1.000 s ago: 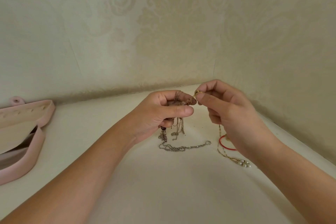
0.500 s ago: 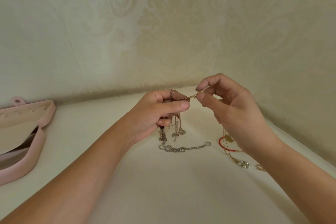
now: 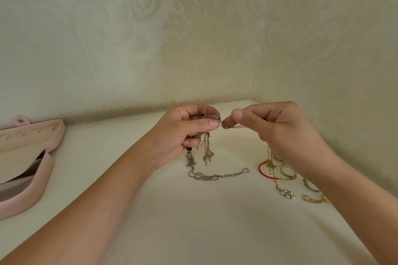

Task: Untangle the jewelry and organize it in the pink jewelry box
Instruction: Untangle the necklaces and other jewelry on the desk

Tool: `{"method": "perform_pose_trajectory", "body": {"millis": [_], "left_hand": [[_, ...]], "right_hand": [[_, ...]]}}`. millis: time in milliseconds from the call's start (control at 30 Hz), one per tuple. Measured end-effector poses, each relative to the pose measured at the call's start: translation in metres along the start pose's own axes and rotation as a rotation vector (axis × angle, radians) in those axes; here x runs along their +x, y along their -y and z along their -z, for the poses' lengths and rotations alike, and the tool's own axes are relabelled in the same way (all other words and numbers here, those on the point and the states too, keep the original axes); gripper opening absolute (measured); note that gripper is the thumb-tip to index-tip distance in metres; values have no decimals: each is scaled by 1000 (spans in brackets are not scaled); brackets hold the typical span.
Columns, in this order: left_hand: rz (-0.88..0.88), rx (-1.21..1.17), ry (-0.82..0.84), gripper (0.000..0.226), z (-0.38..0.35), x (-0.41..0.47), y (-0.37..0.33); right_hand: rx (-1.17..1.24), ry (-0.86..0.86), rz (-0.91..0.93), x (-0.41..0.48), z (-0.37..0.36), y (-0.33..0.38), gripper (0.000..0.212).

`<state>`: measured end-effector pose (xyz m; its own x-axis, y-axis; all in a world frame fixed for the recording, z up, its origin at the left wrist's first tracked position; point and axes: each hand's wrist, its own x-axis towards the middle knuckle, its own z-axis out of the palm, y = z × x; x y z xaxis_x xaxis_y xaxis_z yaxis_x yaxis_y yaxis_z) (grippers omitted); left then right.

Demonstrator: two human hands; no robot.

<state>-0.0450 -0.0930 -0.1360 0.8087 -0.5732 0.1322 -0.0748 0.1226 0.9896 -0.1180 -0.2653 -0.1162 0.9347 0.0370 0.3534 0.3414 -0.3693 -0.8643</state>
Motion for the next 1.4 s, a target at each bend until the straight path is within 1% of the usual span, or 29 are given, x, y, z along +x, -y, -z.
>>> {"method": "perform_pose_trajectory", "body": {"millis": [67,167,200,300,567,700,833,933,1067,1200,1333,1400], "left_hand": [[-5,12,8,13,-1,0,0],[-3,42,32,21,-1,1,1],[-1,53,36,22,0,1,2],[-1,63,41,17,2,2,4],[5,105,37,15,2,4,6],[31,105,68,12,2,3,7],[12,109,76,10,2,3,6],[-4,134,57,9,1,2,5],[-29,207,29,7,2,4,7],[-67,250,16,11,1,4,10],[-73,282,-32,13,-2,5,12],[-73,290,-74,6,-5,5,13]], "right_hand": [[10,12,-47,1,1,-3,18],[20,-15,-74,3,-3,-11,5],[29,-17,-82,4,-4,-12,7],[27,5,-89,3,-6,-10,11],[-124,39,-80,3,-2,-5,4],[-42,24,-114,3,-1,-10,9],[118,80,-150,4,-3,-11,7],[131,91,-139,4,-3,-12,9],[84,49,-94,5,-7,-13,9],[3,8,-35,4,-11,-15,9],[-151,-77,41,1,-13,-14,11],[-271,-116,93,0,-14,-13,11]]}}
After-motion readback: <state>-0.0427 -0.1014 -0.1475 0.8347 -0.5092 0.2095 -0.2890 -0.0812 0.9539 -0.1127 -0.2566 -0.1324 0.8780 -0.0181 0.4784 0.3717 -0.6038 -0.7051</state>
